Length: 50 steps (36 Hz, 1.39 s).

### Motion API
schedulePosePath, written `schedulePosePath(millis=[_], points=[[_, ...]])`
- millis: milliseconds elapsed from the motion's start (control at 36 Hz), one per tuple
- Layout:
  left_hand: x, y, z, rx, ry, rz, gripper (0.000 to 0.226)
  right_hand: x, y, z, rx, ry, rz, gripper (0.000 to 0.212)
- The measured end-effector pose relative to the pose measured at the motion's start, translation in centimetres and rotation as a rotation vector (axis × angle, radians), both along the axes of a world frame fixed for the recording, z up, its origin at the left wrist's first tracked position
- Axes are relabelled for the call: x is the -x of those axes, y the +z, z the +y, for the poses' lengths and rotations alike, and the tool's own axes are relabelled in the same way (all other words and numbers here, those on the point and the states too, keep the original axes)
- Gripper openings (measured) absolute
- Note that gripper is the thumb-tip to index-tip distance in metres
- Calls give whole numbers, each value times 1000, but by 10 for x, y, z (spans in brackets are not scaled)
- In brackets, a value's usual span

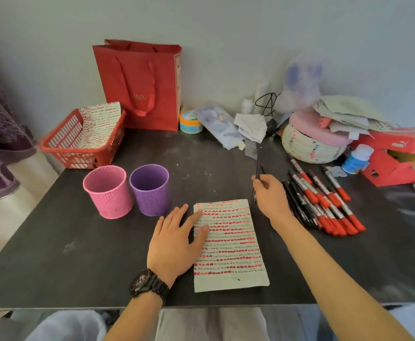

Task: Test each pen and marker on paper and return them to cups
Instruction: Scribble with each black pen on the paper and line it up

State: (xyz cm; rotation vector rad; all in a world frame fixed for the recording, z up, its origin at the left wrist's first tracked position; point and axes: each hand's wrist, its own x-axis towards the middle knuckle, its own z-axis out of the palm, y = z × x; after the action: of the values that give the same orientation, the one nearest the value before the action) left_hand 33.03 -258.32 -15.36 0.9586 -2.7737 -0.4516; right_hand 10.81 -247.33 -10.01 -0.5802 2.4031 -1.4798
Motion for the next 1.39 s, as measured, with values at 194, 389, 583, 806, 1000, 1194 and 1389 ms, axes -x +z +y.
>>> schedulePosePath(millis=[194, 389, 583, 806, 1000, 1194, 1389], points=[[-3, 4, 2, -16, -19, 1, 78, -98, -11, 84, 479, 75, -418, 13], [-7, 1, 1, -22, -69, 28, 76, -132, -25, 101, 418, 112, -275, 9], [-11, 18, 27, -174, -3, 348, 48, -129, -29, 99, 419, 131, -328, 10], [-14, 42, 89, -333, -284, 294, 37, -132, -21, 109, 550, 193, -302, 19], [-28, 58, 112, -584, -371, 215, 32, -148, -18, 138, 527, 233, -263, 7], [-56, 39, 129, -665, -391, 153, 30, -182, -27, 159, 406, 218, -332, 21], [-65, 19, 142, -615, -313, 193, 46, -191, -31, 162, 405, 228, -368, 24]])
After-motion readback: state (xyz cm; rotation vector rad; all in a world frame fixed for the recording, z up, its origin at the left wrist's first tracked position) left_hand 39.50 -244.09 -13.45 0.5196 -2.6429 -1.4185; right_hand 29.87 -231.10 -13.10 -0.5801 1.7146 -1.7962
